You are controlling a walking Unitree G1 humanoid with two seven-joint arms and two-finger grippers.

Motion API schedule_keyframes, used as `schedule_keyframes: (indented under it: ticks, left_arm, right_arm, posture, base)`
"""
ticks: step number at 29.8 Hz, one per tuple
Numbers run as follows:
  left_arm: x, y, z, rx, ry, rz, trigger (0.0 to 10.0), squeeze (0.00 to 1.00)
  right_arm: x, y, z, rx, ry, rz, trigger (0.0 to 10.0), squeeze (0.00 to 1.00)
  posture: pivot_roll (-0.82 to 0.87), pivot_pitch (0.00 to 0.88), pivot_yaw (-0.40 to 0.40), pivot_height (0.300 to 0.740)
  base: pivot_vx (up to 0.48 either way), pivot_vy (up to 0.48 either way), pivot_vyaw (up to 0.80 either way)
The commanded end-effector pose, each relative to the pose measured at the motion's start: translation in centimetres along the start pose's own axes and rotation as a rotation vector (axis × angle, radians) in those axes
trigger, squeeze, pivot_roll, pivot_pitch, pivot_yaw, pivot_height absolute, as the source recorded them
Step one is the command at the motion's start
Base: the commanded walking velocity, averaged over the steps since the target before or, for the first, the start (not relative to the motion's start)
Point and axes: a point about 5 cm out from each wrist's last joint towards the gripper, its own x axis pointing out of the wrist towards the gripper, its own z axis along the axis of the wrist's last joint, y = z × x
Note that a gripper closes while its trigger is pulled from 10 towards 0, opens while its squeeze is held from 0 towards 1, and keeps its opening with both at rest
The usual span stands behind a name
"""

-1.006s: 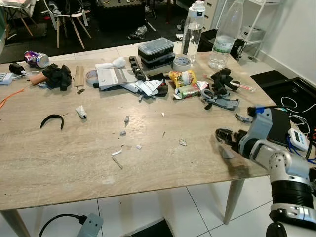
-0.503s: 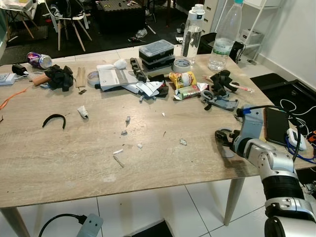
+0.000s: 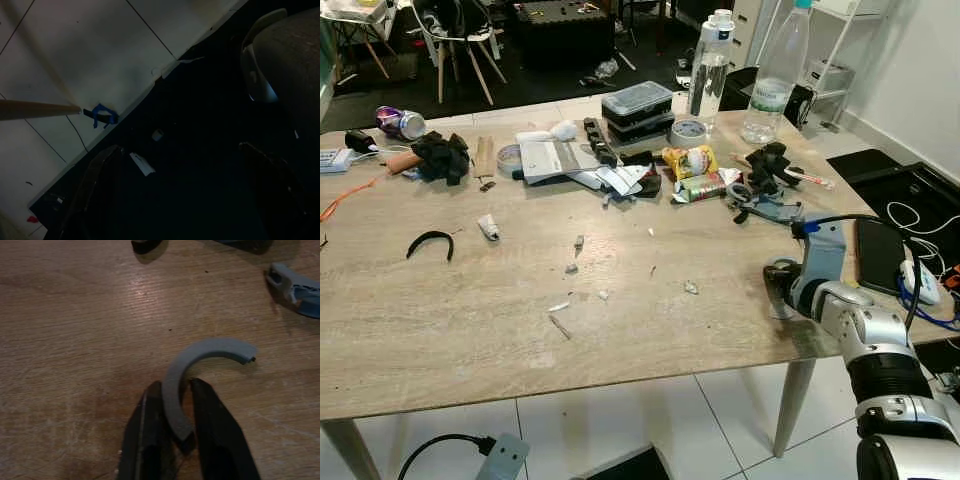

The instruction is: Picking trash to rubbish bin

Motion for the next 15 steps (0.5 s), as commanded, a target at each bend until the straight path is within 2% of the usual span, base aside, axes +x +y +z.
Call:
schedule_keyframes:
  ticks: [1, 11, 12, 15]
  left_arm:
    - [-0.1, 0.0, -0.4, -0.005, 0.011, 0.001, 10.0, 0.00]
    - [-0.1, 0.2, -0.3, -0.004, 0.007, 0.005, 10.0, 0.00]
    - [0.0, 0.2, -0.2, -0.006, 0.006, 0.007, 10.0, 0.00]
    - [0.0, 0.3, -0.1, -0.009, 0.004, 0.011, 10.0, 0.00]
  right_arm:
    - [0.3, -0.1, -2.1, 0.005, 0.084, -0.005, 0.0, 0.00]
    - [0.3, 1.9, 0.6, 0.118, -0.097, 0.161, 0.0, 0.00]
    - [-0.2, 2.9, 2.2, 0.152, -0.212, 0.269, 0.0, 0.00]
    - [-1.3, 4.2, 4.3, 0.185, -0.364, 0.418, 0.0, 0.00]
  posture:
    - [0.01, 0.041, 0.010, 0.740]
    - [0.01, 0.029, 0.010, 0.740]
    - [0.01, 0.025, 0.009, 0.740]
    - [0.01, 0.020, 0.008, 0.740]
  base:
    - [0.000, 0.000, 0.00]
    - [0.000, 0.000, 0.00]
    - [0.000, 0.000, 0.00]
    - [0.000, 0.000, 0.00]
